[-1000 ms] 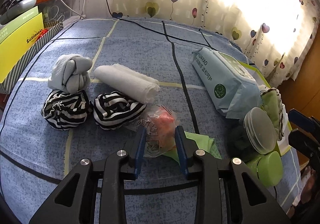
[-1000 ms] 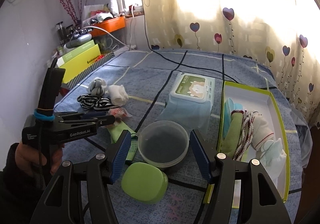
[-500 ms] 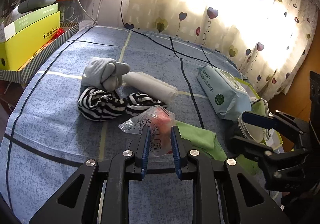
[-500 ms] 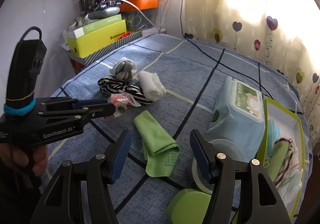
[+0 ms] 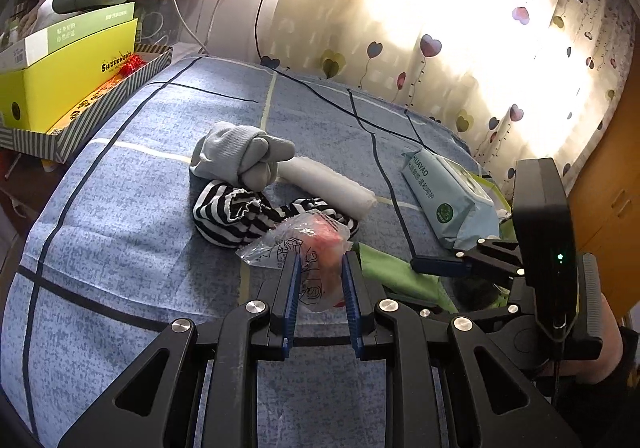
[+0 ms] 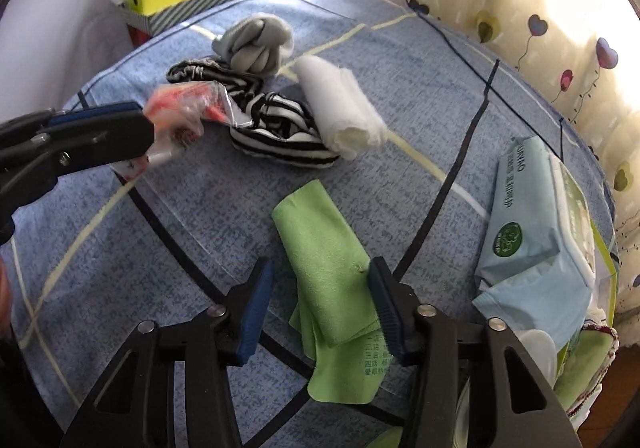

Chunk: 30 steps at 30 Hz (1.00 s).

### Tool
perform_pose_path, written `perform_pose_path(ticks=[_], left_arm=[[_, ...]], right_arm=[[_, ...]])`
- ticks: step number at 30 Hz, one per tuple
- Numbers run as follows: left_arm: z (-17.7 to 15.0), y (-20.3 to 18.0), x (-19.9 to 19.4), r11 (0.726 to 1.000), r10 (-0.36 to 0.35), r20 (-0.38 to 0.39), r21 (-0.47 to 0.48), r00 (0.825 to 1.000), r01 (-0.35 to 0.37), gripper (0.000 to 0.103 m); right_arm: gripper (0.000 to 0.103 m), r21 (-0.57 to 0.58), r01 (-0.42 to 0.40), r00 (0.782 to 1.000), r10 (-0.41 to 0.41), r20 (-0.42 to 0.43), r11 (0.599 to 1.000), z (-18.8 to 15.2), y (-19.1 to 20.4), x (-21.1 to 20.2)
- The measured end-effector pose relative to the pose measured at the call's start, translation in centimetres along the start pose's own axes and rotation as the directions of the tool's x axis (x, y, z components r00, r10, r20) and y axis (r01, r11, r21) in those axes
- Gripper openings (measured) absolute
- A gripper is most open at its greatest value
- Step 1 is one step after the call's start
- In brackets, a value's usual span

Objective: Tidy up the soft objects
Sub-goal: 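Grasp the clear plastic bag with the left tool while the right tool grasps the green cloth, then lift and carry the plastic bag and green cloth over the white tray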

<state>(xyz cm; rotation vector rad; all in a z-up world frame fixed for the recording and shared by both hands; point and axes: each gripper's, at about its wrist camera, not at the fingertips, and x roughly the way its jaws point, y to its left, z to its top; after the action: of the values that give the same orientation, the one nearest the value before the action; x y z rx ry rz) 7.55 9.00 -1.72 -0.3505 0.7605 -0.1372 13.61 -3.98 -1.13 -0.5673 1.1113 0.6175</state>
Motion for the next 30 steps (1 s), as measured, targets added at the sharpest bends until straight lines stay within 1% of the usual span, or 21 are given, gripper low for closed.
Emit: perform_pose_path(ticks=[1, 2, 3, 6, 8, 12, 14, 19, 22, 27, 30], left_arm=[[0.0, 0.0, 0.0, 1.000, -0.002, 0.002, -0.001, 1.000, 0.002, 0.022], [0.0, 0.1, -0.1, 1.000, -0.004, 0.004, -0.003, 1.000, 0.004, 0.022], [0.0, 0.1, -0.1, 1.000, -0.007, 0.004, -0.004, 1.000, 0.007, 0.022], [0.1, 0.0, -0.4, 1.000, -0.010, 0.008, 0.000, 1.000, 0.010, 0.022], [0.1, -0.1, -0.6, 1.000, -0.008, 0.011, 0.003, 1.000, 0.008, 0.022], [0.4, -0.6, -1.3, 1.000, -0.002, 0.025, 0.014, 1.000, 0.002, 0.022], [0.5, -1.1, -1.7, 1.000, 0.000, 0.038, 0.024, 0.999, -0.001, 0.022], [0.8, -2.6, -2.9, 0.999, 0.000, 0.074, 0.046, 0.997, -0.003, 0.022], [1.1, -3.7, -3.5, 0.998, -0.017, 0.089, 0.055, 0.996, 0.012, 0.022], [1.8, -5.9, -4.4, 0.994, -0.024, 0.122, 0.107, 0.992, 0.011, 0.022], [2.3, -7.1, -4.6, 0.992, -0.025, 0.129, 0.128, 0.991, 0.008, 0.022]], right_arm=[[0.038, -0.004, 0.001, 1.000, -0.001, -0.002, 1.000, 0.0, 0.0, 0.1], [0.028, -0.005, -0.002, 1.000, 0.002, -0.002, 1.000, 0.1, 0.0, 0.1], [0.015, -0.006, 0.001, 1.000, -0.001, -0.004, 1.000, 0.0, -0.1, 0.2], [0.009, 0.015, -0.003, 1.000, 0.003, 0.011, 1.000, -0.1, -0.4, 0.0], [0.009, 0.032, -0.012, 0.999, 0.010, 0.036, 0.999, -0.1, -0.7, -0.5], [0.009, 0.058, -0.044, 0.990, 0.035, 0.136, 0.997, -0.4, -0.9, -3.3], [0.009, 0.069, -0.058, 0.981, 0.044, 0.188, 0.996, -0.6, -1.1, -4.9], [0.009, 0.089, -0.081, 0.958, 0.053, 0.281, 0.993, -1.1, -1.5, -7.9], [0.009, 0.103, -0.111, 0.942, 0.072, 0.327, 0.989, -1.5, -1.9, -9.5], [0.009, 0.133, -0.105, 0.918, 0.044, 0.395, 0.986, -3.1, -2.8, -12.6], [0.009, 0.150, -0.102, 0.908, 0.030, 0.417, 0.983, -4.0, -3.4, -13.5]])
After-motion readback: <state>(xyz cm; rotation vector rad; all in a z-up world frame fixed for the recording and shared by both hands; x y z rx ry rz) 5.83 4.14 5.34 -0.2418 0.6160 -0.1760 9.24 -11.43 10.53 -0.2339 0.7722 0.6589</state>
